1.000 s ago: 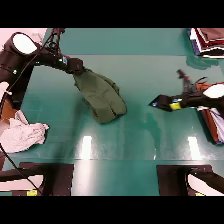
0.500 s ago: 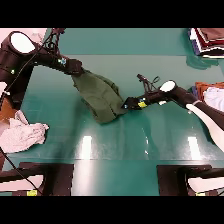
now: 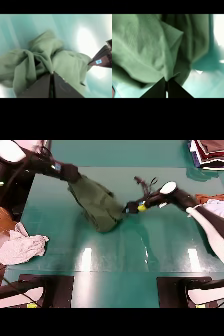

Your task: Fold the shirts.

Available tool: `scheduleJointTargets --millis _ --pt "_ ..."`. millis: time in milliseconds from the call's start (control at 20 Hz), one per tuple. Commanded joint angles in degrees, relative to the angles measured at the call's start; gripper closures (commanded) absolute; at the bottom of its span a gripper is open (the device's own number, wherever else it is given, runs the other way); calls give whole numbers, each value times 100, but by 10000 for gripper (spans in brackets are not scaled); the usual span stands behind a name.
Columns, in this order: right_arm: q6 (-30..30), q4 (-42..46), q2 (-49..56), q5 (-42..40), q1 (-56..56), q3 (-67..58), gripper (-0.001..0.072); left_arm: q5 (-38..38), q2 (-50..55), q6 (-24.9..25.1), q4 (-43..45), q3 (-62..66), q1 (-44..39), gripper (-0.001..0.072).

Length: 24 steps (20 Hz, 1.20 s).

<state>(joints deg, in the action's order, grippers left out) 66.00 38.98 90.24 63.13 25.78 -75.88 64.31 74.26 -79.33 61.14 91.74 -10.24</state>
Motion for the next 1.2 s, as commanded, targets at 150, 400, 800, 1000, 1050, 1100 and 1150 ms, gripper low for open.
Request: scheduleJointTargets --millis 150,400,800,1000,1050,1100,1150 --pt "111 140 -1998 -42 -717 -1453 697 -173 -1670 -81 9 942 4 683" --pt "715 1591 -3042 -59 -791 -2608 698 -175 -2667 -308 -114 1209 4 683" --pt "1829 2221 -2221 868 -789 -3952 698 901 -2184 -330 -520 990 4 683" --pt "2122 2221 -1036 2068 -789 -3375 698 1707 -1620 -361 -450 -658 4 683" --pt "2122 2221 -743 2267 -756 -3082 698 1639 -1528 -356 -417 -1222 4 683" --pt "2116 2234 -492 2319 -713 -2778 697 1488 -1449 -308 -382 -1805 4 682" --pt "2090 2227 -260 2271 -678 -2446 698 1215 -1366 -308 -354 -2433 4 682"
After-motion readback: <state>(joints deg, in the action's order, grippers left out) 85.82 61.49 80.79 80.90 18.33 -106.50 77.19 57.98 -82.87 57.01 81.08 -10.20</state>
